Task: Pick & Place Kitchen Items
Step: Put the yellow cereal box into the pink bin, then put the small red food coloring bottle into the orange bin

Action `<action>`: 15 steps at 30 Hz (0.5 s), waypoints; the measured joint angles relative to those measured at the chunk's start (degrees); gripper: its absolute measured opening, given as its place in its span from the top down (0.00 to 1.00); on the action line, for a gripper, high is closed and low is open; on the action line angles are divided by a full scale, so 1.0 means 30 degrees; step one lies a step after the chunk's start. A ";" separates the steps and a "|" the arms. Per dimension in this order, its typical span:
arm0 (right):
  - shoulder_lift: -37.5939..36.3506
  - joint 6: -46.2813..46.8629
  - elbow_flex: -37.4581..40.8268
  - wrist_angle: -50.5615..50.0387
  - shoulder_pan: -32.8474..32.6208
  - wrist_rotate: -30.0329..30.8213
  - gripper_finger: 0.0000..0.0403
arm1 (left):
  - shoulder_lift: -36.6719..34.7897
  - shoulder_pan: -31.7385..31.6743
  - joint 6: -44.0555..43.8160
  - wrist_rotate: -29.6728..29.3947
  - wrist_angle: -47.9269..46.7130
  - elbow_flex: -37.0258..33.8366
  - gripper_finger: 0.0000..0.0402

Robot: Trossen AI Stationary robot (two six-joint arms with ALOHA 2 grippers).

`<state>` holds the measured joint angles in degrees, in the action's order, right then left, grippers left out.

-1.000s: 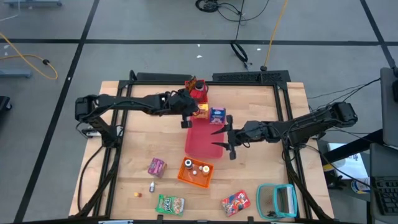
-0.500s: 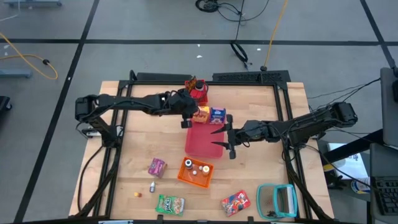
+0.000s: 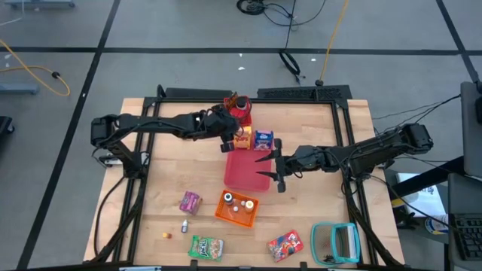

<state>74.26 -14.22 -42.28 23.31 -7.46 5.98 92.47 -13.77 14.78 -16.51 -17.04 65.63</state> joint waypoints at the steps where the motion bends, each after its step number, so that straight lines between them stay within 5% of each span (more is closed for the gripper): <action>1: 0.0000 0.0000 0.0000 0.0000 0.0000 0.0000 0.58 | 0.0000 0.0048 -0.0239 0.0091 0.0000 0.0094 0.56; 15: 0.0000 -0.0051 -0.0022 -0.0138 0.0000 -0.0007 0.58 | -0.2931 0.0485 -0.2879 -0.1367 -0.5100 0.0267 0.53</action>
<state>74.26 -14.37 -42.35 22.90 -7.46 5.96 83.67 -12.31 6.14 -20.61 -32.34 66.43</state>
